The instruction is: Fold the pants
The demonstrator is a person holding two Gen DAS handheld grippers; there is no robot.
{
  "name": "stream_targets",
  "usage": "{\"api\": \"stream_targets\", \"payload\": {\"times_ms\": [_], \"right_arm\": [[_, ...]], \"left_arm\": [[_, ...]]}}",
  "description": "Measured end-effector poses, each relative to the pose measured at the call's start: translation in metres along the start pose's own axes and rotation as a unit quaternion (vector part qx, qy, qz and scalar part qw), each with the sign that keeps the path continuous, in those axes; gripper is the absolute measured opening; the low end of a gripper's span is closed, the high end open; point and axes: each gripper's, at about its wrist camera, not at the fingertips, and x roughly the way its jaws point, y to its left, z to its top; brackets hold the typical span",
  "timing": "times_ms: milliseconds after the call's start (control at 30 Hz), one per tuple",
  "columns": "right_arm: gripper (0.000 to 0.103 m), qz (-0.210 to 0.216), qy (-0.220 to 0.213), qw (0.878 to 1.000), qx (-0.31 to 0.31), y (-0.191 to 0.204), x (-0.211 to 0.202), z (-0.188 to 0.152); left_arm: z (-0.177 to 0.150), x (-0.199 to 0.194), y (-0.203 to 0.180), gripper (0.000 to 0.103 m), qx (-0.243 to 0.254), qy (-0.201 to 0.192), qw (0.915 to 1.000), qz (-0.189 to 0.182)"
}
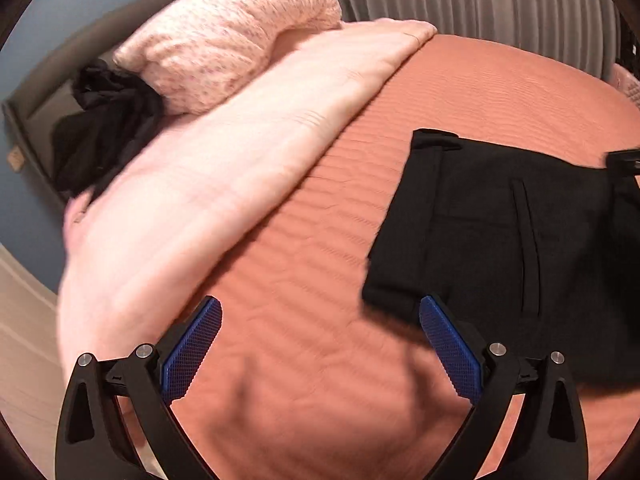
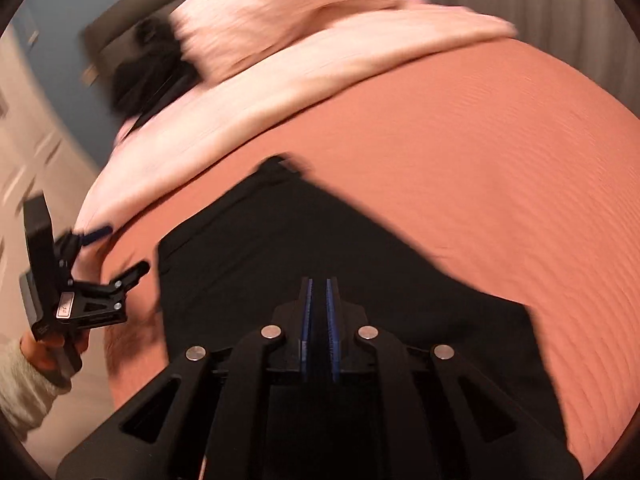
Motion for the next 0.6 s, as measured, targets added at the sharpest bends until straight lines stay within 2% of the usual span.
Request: {"api": "stream_targets", "payload": {"times_ms": [100,133,167,200,233,267,333,367,433,500,600], "right_arm": [[0.008,0.014,0.032,0.999,-0.024,0.029,0.071,0.041],[0.008,0.018,0.04,0.999,-0.017,0.025,0.087,0.051],[0.008,0.012,0.042,0.999,-0.009,0.023,0.106,0.064],[0.003,-0.003,0.04,0.999,-0.008,0.027,0.123,0.076],[0.002,-0.031,0.033,0.999,-0.005,0.019,0.133,0.089],[0.002,-0.052,0.03,0.998,0.007,0.008,0.14,0.099],[0.0,-0.058,0.026,0.996,0.069,-0.024,0.149,0.119],[0.0,-0.061,0.027,0.995,0.076,-0.021,0.152,0.125],[0.0,-0.082,0.027,0.995,0.051,-0.013,0.151,0.132],[0.0,-0.102,0.001,0.995,0.023,0.0,0.146,0.129],[0.0,-0.108,0.021,0.994,0.004,0.003,0.157,0.121]], "left_arm": [[-0.017,-0.021,0.008,0.098,-0.004,-0.009,0.9998,0.015],[-0.023,-0.025,0.012,0.098,-0.012,-0.004,0.9999,0.01],[-0.027,-0.028,0.015,0.098,-0.017,0.0,0.9999,0.004],[-0.032,-0.031,0.019,0.098,-0.026,0.004,0.9997,0.002],[-0.036,-0.034,0.019,0.098,-0.03,0.006,0.9995,-0.001],[-0.038,-0.035,0.022,0.098,-0.032,0.008,0.9994,-0.005],[-0.044,-0.038,0.023,0.098,-0.03,0.006,0.9995,-0.003],[-0.045,-0.039,0.022,0.098,-0.023,0.003,0.9997,0.0],[-0.046,-0.039,0.02,0.098,-0.015,-0.003,0.9999,0.004],[-0.046,-0.034,0.018,0.098,-0.016,-0.002,0.9999,-0.006],[-0.045,-0.029,0.013,0.098,-0.028,0.004,0.9992,-0.029]]}}
